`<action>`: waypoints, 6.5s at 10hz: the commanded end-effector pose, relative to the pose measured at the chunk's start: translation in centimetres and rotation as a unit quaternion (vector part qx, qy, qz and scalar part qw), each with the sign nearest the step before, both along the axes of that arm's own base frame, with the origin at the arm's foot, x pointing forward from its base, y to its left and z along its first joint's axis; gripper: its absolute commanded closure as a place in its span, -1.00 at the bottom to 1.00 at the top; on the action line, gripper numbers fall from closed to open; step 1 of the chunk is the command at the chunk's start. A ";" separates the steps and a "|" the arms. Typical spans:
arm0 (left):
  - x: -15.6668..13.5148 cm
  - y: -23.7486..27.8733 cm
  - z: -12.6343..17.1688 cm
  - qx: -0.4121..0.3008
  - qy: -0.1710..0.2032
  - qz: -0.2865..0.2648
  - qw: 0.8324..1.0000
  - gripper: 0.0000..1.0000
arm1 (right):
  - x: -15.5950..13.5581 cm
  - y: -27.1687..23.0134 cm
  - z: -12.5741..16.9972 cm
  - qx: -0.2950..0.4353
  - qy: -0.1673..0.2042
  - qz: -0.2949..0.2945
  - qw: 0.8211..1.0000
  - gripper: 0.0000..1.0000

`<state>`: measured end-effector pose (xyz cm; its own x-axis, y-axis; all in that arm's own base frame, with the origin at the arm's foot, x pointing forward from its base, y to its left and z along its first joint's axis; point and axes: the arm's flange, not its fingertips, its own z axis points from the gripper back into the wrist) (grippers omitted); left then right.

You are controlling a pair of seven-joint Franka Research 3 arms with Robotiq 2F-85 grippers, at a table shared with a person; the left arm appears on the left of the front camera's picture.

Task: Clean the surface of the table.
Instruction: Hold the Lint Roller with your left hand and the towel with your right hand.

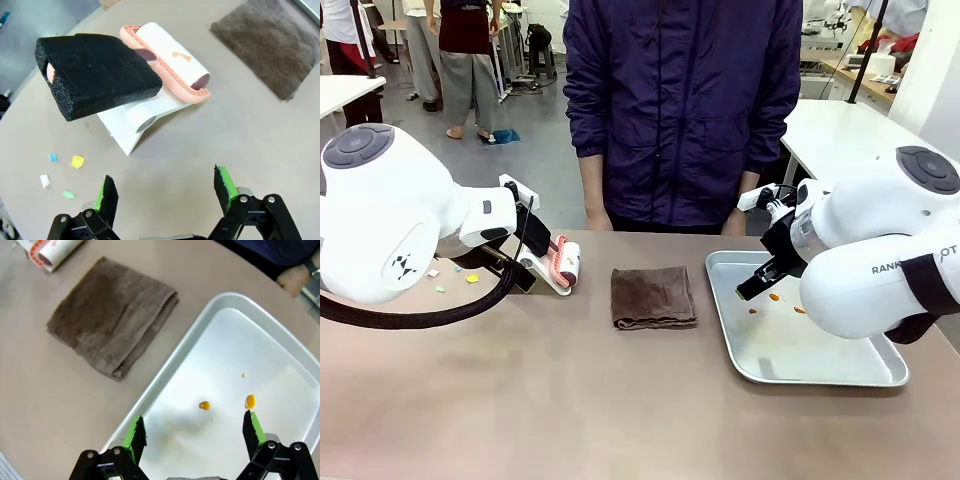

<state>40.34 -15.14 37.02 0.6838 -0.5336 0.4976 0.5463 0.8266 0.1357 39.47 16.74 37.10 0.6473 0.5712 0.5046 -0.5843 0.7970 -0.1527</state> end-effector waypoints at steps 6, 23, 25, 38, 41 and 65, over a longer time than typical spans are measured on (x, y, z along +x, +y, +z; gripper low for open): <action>2.3 -0.8 9.7 0.140 0.060 0.204 0.967 -1.00 | -4.1 -3.4 6.7 0.143 0.127 -0.149 0.970 -1.00; 2.2 4.0 8.8 0.074 0.081 0.123 0.986 -1.00 | -3.5 -1.7 5.2 0.114 0.145 -0.089 0.979 -1.00; 4.3 8.0 10.1 -0.045 0.221 0.078 0.971 -1.00 | -4.7 -4.0 8.0 0.222 0.183 -0.094 0.953 -1.00; 6.7 26.9 2.3 -0.370 0.479 0.266 0.750 -1.00 | -7.5 -24.6 9.9 0.578 0.279 -0.264 0.720 -1.00; 6.7 26.9 2.3 -0.370 0.479 0.266 0.750 -1.00 | -7.5 -24.6 9.9 0.578 0.279 -0.264 0.720 -1.00; 11.6 14.9 10.0 -0.472 0.425 0.200 0.746 -1.00 | -6.5 3.3 8.4 0.350 0.279 -0.115 0.887 -1.00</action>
<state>51.96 0.61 46.39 0.9620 0.1374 -0.2358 -0.2728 0.4628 -0.8434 33.47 19.89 45.23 0.9638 0.0385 0.2637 -0.2157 0.6940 0.6869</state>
